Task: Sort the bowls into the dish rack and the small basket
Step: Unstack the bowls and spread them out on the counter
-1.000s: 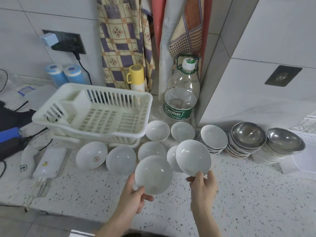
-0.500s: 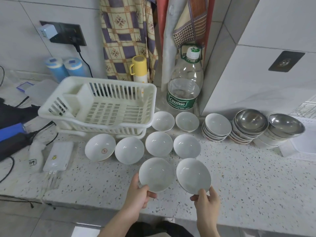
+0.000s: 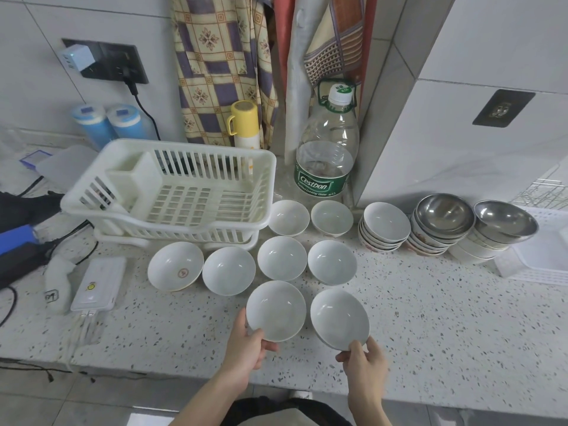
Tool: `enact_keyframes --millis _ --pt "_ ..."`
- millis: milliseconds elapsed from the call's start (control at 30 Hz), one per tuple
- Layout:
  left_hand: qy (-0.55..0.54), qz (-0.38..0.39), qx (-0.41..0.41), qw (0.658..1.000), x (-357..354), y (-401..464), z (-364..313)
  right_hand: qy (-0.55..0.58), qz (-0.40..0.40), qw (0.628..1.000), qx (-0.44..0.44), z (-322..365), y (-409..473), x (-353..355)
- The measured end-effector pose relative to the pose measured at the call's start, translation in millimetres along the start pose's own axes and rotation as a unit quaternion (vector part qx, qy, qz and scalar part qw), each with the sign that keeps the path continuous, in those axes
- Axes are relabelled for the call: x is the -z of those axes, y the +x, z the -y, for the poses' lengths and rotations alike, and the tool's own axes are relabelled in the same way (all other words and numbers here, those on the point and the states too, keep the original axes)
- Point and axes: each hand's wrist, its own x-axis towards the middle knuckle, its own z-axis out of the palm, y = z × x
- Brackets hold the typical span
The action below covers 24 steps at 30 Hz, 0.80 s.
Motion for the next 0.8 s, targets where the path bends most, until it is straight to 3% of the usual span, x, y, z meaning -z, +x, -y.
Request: enact_keyframes --millis 800 --pt "-0.018 -0.024 -0.001 1.0 -11 1 -6 0.005 0.033 0.999 -0.022 -4 6 5"
